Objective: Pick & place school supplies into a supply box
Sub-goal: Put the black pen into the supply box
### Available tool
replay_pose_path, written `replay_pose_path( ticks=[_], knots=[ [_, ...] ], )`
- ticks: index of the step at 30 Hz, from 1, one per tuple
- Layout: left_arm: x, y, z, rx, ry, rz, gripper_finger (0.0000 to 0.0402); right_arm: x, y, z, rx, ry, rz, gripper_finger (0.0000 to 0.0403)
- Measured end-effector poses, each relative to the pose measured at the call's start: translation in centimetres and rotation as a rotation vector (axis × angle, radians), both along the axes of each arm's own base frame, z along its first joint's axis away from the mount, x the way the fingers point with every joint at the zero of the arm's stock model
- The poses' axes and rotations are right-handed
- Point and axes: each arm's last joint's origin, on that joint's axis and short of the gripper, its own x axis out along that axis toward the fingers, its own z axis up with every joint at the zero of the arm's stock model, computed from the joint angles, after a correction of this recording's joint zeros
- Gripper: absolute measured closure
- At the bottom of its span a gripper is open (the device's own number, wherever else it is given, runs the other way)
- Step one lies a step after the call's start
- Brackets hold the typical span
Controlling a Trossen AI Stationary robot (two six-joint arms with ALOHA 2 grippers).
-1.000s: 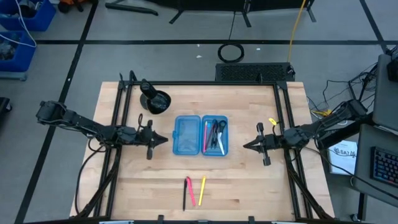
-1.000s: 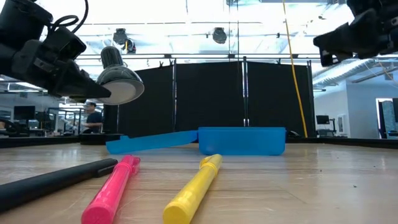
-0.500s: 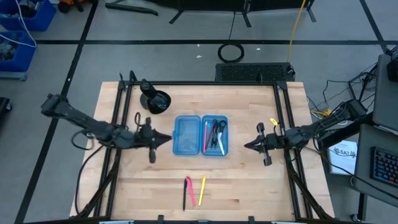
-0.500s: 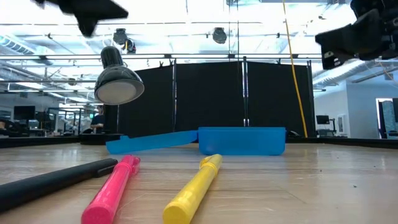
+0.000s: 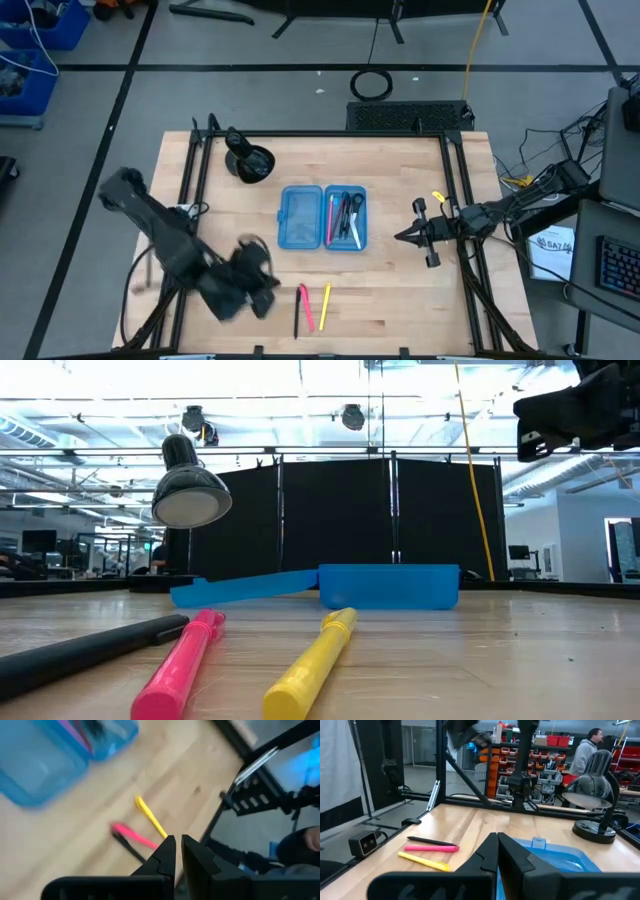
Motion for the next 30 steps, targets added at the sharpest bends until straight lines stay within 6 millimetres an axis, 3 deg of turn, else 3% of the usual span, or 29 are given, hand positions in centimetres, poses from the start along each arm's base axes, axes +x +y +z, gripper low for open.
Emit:
replay_pose_path(
  ticks=[4, 7, 11, 17, 24, 30],
  knots=[
    [2.3, -4.0, -2.7, 0.024, 0.107, -0.013, 0.0371, 0.0, 0.1, 0.0, 0.050, 0.010, 0.045, 0.0402],
    [3.3, -5.7, -5.2, 0.040, 0.156, 0.025, 0.0371, -0.1, 0.4, 0.0, 0.068, 0.014, 0.131, 0.0402],
    [4.4, -6.3, -8.2, 0.007, 0.178, 0.206, 0.0371, -0.1, 0.4, 0.3, 0.070, -0.018, 0.157, 0.0402],
    [5.9, -6.8, -11.9, 0.001, 0.304, 0.228, 0.0371, -0.1, 0.4, 0.1, -0.011, -0.016, 0.151, 0.0403],
    [7.3, -6.3, -13.1, -0.136, 0.387, 0.277, 0.0365, -0.1, 0.4, 0.2, -0.025, -0.033, 0.150, 0.0403],
    [8.5, -5.9, -12.9, -0.256, 0.400, 0.272, 0.0304, -0.1, 0.4, 0.0, -0.065, -0.020, 0.149, 0.0403]
  ],
)
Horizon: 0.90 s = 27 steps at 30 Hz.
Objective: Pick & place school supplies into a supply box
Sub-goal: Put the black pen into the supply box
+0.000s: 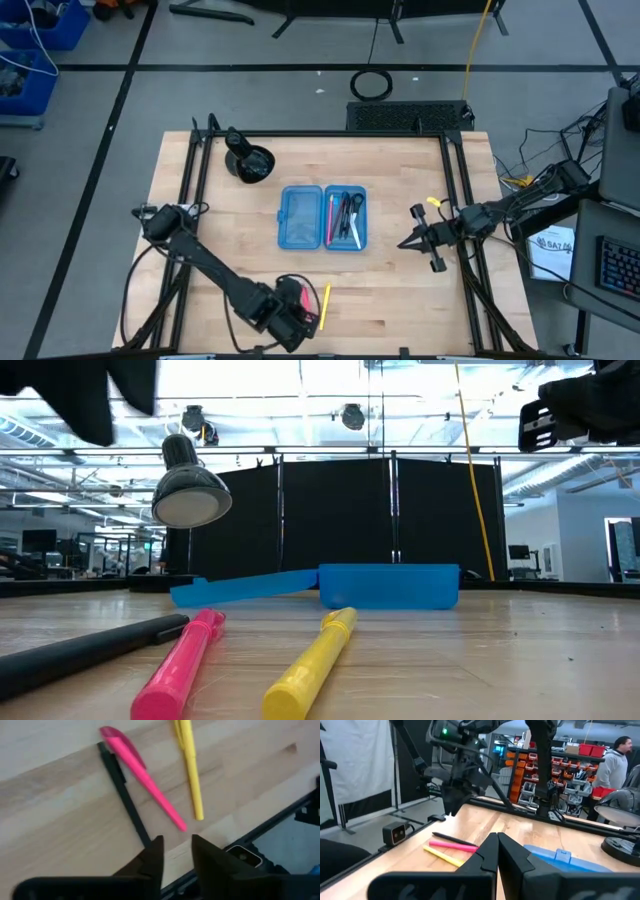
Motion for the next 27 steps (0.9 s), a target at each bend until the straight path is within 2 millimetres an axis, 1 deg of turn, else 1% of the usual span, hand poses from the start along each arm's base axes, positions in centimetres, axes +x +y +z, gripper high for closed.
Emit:
replay_pose_path(
  ticks=[3, 5, 7, 9, 11, 14, 19, 24, 27],
  knots=[
    [0.7, 0.0, -0.5, -0.033, 0.002, 0.002, 0.0256, 0.0, 0.0, -0.2, -0.025, 0.015, 0.000, 0.0403],
    [0.9, 0.3, -1.0, -0.055, 0.036, -0.003, 0.0227, 0.0, 0.0, -0.3, -0.034, 0.020, -0.001, 0.0403],
    [1.2, 0.6, -1.6, -0.052, 0.077, -0.008, 0.0208, 0.0, 0.0, -0.3, -0.033, 0.020, 0.000, 0.0403],
    [1.4, 1.0, -2.8, -0.032, 0.125, 0.003, 0.0198, 0.0, 0.0, -0.3, -0.032, 0.021, 0.000, 0.0403],
    [1.8, 1.4, -3.6, -0.038, 0.159, 0.004, 0.0193, 0.0, 0.0, -0.3, -0.034, 0.024, 0.000, 0.0403],
    [2.5, 2.0, -4.4, -0.066, 0.197, -0.045, 0.0193, 0.0, 0.0, -0.3, -0.033, 0.021, -0.001, 0.0403],
    [3.2, 2.6, -6.1, -0.076, 0.252, -0.075, 0.0192, 0.0, 0.0, -0.2, -0.026, 0.013, 0.000, 0.0403],
    [3.4, 2.4, -7.4, -0.083, 0.282, -0.091, 0.0193, 0.0, 0.0, -0.2, -0.026, 0.014, 0.000, 0.0403],
    [3.4, 2.2, -8.6, -0.077, 0.320, -0.096, 0.0204, 0.0, 0.0, -0.2, -0.027, 0.014, 0.000, 0.0403]
  ],
)
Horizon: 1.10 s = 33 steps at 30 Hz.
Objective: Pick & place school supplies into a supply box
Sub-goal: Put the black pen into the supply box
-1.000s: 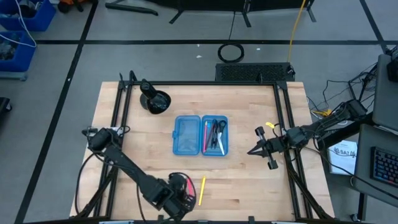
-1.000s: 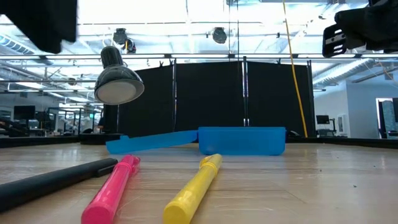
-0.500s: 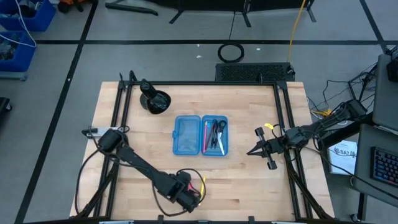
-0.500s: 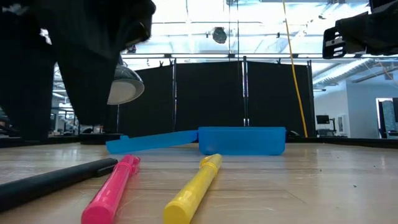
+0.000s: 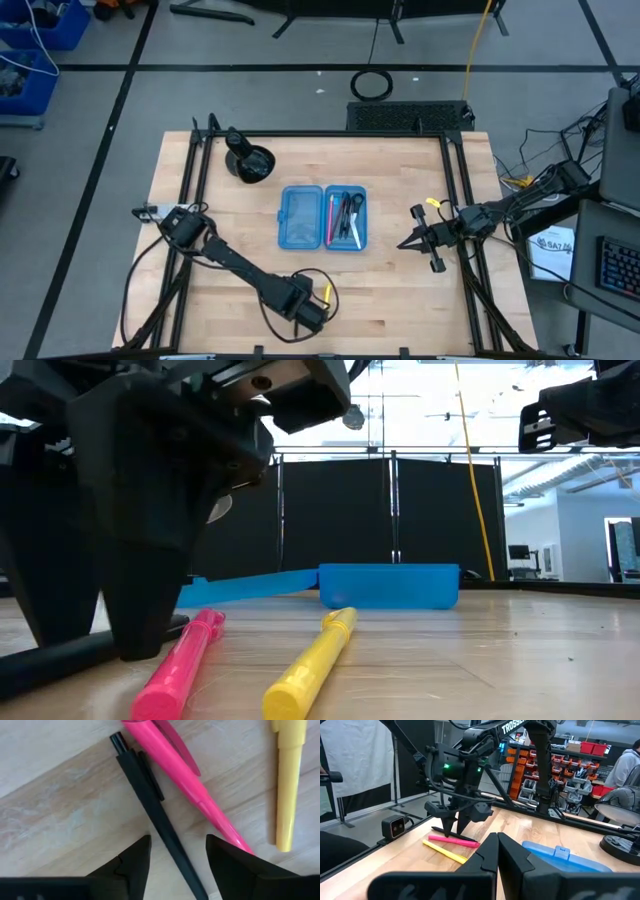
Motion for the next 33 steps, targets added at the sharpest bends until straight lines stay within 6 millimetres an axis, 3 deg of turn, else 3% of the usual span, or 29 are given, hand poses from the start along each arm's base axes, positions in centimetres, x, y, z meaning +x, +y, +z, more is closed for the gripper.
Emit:
replay_pose_path(
  ticks=[5, 14, 23, 33],
  knots=[
    [-0.3, -0.1, -0.7, 0.025, 0.034, 0.004, 0.0252, 0.0, 0.0, 0.0, -0.001, -0.001, 0.000, 0.0403],
    [-0.5, -0.1, -0.8, 0.075, 0.022, 0.006, 0.0377, 0.0, 0.0, 0.1, 0.005, -0.012, 0.000, 0.0403],
    [-0.6, 0.0, -0.5, 0.113, 0.021, 0.017, 0.0366, 0.0, 0.0, 0.1, -0.001, -0.010, 0.000, 0.0403],
    [-1.6, 0.7, 2.2, 0.242, -0.014, 0.032, 0.0376, 0.0, 0.0, 0.1, -0.014, -0.012, 0.000, 0.0403]
  ],
)
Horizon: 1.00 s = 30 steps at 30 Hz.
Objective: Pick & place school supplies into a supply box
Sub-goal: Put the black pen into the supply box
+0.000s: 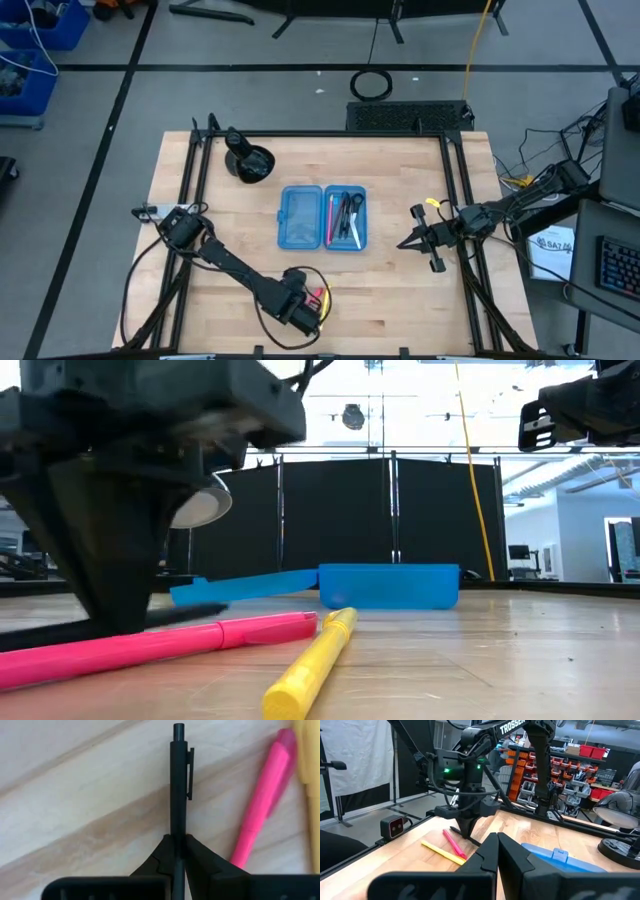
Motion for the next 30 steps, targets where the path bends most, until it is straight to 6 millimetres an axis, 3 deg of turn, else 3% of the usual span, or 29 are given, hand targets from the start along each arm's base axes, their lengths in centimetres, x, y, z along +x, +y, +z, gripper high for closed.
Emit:
replay_pose_path(
  ticks=[8, 11, 16, 21, 25, 30],
  knots=[
    [-1.0, -1.4, 0.5, -0.014, -0.003, -0.015, 0.0373, 0.0, 0.0, -0.1, -0.004, 0.010, 0.000, 0.0403],
    [-1.9, -1.9, 1.9, -0.009, -0.020, -0.011, 0.0373, 0.0, 0.0, -0.1, 0.003, 0.012, 0.000, 0.0403],
    [-4.2, -2.1, 6.8, 0.068, -0.185, 0.017, 0.0372, 0.0, 0.0, -0.2, 0.011, 0.020, 0.001, 0.0403],
    [-5.8, -0.8, 12.3, 0.125, -0.425, 0.036, 0.0372, 0.0, 0.0, -0.2, 0.011, 0.021, 0.000, 0.0403],
    [-5.7, 0.7, 15.2, 0.150, -0.571, 0.000, 0.0372, 0.0, 0.0, -0.2, 0.015, 0.021, 0.001, 0.0403],
    [-3.5, 4.4, 17.3, 0.170, -0.669, 0.035, 0.0371, 0.0, 0.0, -0.1, 0.039, 0.021, 0.002, 0.0403]
  ],
)
